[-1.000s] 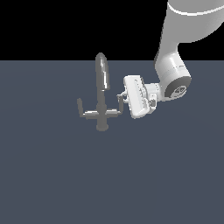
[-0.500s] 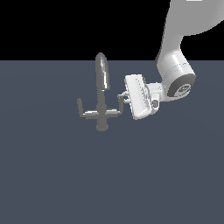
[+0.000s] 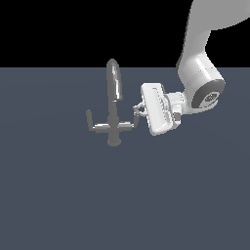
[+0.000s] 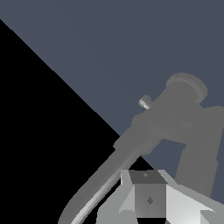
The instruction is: Turn on the faucet by rotating a designated handle.
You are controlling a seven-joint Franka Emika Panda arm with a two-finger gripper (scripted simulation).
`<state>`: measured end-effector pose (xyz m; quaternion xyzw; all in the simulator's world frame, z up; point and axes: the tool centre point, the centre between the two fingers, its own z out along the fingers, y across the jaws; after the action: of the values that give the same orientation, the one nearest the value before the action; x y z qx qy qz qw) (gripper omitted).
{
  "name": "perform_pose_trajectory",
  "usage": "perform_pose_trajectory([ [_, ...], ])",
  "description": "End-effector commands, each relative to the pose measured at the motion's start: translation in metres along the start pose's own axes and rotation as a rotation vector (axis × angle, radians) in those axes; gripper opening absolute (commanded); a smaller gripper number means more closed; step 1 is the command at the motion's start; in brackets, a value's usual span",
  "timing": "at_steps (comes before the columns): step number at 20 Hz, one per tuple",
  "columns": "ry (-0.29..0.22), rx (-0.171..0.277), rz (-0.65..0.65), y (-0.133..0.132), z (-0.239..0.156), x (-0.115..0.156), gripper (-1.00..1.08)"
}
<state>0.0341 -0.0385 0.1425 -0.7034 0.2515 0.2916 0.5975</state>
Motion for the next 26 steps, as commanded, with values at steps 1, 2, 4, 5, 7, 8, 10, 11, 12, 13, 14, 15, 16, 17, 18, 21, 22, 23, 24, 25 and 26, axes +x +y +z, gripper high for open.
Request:
perform_pose_trajectory([
  [1,0.0,0.0,0.0,0.0,0.0,0.0,-1.0],
  [2,0.0,0.0,0.0,0.003,0.0,-0.002,-1.0],
  [4,-0.001,0.0,0.0,0.009,0.0,-0.005,-1.0],
  [5,-0.001,0.0,0.0,0.012,0.0,-0.006,-1.0],
  [7,-0.002,0.0,-0.001,0.019,0.0,-0.009,-1.0],
  [8,-0.002,0.0,-0.001,0.022,-0.001,-0.011,-1.0],
  [10,-0.002,0.0,-0.001,0.029,-0.001,-0.014,-1.0],
  [11,-0.003,0.0,-0.002,0.032,-0.001,-0.015,-1.0],
  [12,-0.003,0.0,-0.002,0.035,-0.001,-0.017,-1.0],
  [13,-0.004,-0.001,-0.002,0.039,-0.001,-0.019,-1.0],
  [14,-0.004,-0.001,-0.002,0.042,-0.001,-0.02,-1.0],
  [15,-0.004,-0.001,-0.002,0.046,-0.001,-0.022,-1.0],
  [16,-0.004,-0.001,-0.002,0.046,-0.001,-0.022,-1.0],
  [17,0.009,-0.002,-0.028,0.03,-0.002,-0.019,-1.0],
  [18,0.008,-0.002,-0.025,0.037,-0.001,-0.017,-1.0],
  [21,0.003,-0.002,-0.016,0.059,0.001,-0.01,-1.0],
  [22,0.001,-0.001,-0.013,0.067,0.002,-0.008,-1.0],
  [23,0.0,-0.001,-0.011,0.074,0.002,-0.006,-1.0],
  [24,-0.002,-0.001,-0.008,0.081,0.003,-0.004,-1.0],
  [25,-0.003,-0.001,-0.005,0.088,0.003,-0.002,-1.0],
  [26,-0.005,-0.001,-0.002,0.095,0.004,0.0,-1.0],
])
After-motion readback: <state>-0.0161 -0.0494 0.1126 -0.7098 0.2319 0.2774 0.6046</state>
